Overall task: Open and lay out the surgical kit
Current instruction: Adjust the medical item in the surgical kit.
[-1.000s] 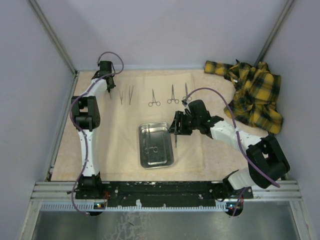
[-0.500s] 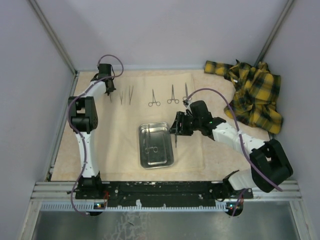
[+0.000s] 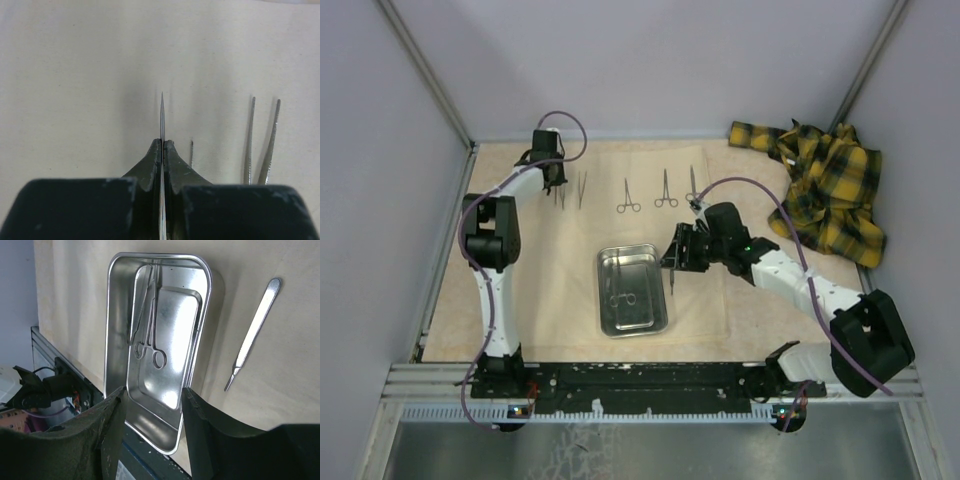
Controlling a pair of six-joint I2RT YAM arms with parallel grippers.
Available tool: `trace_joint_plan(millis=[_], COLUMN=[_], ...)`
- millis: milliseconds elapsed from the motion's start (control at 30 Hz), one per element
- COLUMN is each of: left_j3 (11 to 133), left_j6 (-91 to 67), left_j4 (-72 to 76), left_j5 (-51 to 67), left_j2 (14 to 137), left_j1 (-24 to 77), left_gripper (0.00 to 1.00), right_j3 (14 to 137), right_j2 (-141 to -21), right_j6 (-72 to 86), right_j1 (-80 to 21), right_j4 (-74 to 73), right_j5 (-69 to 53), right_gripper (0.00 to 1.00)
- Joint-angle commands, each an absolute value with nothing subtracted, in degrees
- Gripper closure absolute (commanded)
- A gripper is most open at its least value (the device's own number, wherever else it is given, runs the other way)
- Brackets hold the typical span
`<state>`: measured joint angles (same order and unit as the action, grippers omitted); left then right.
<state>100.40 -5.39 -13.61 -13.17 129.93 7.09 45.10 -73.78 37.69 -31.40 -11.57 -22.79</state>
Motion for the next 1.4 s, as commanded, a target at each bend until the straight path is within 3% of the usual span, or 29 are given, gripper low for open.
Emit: trace_joint_plan(millis=[0, 1033, 1367], left_j3=[100.43, 108.62, 108.44], left_j6=[-2.23, 2.1, 1.62], left_j4=[-11.15, -17.16, -18.27], left_j5=[-12.11, -10.2, -10.01], left_j2=[128.04, 134.67, 134.6], left_j1=[7.2, 4.53, 4.49], left_gripper=[0.99, 0.94, 0.71], right_j3=[44.92, 44.75, 44.82], right_j2=[-71.47, -71.37, -71.36], right_j6=[37.73, 37.38, 37.43], right_j1=[-31.55, -31.55, -31.55], right_j4=[-11.14, -11.38, -11.25], right_j5=[-23.45, -23.65, -24.07], right_gripper=[0.52, 0.52, 0.52])
